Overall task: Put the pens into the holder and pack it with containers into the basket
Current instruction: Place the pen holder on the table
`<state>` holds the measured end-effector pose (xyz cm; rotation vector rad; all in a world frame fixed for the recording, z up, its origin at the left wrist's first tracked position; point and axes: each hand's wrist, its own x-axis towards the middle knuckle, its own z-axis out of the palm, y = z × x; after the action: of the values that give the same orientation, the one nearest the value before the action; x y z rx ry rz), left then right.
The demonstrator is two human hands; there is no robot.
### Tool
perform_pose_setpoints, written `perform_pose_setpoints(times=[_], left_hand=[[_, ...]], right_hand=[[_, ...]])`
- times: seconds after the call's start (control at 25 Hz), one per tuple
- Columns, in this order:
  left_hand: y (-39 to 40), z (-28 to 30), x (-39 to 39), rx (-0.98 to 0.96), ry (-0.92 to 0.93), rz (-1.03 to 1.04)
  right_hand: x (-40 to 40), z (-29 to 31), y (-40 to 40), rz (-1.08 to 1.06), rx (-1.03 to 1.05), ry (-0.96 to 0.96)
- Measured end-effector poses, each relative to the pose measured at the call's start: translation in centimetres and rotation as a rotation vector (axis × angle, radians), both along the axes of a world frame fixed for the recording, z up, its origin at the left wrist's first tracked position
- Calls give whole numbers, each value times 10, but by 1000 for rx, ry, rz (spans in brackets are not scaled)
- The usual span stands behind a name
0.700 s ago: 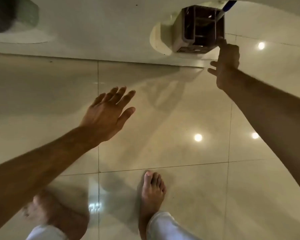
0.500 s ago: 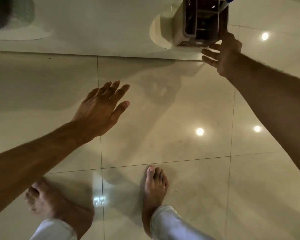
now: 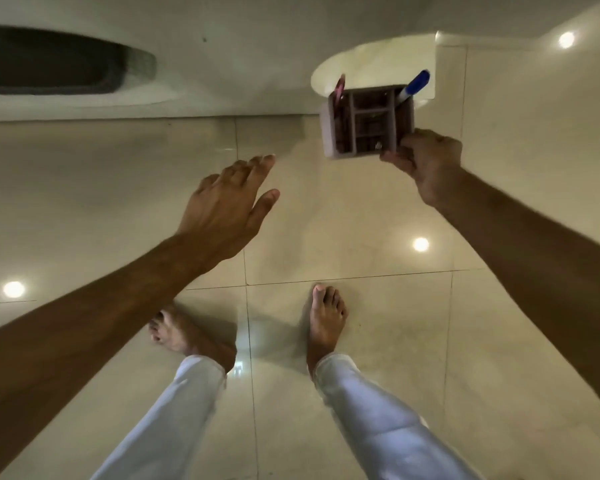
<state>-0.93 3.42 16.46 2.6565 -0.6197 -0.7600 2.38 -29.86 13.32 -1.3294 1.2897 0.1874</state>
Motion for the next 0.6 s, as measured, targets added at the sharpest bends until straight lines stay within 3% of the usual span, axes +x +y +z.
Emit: perform_pose_setpoints(times=[0.16, 0.4, 0.6], left_hand=[[7, 84, 0, -132, 49, 281], [48, 196, 26, -443, 206, 947], [141, 259, 58, -519, 267, 1019]], right_hand=[[-27, 86, 54, 12, 67, -12], [-33, 224, 142, -10, 159, -79], [-7, 297, 206, -28, 84, -50]])
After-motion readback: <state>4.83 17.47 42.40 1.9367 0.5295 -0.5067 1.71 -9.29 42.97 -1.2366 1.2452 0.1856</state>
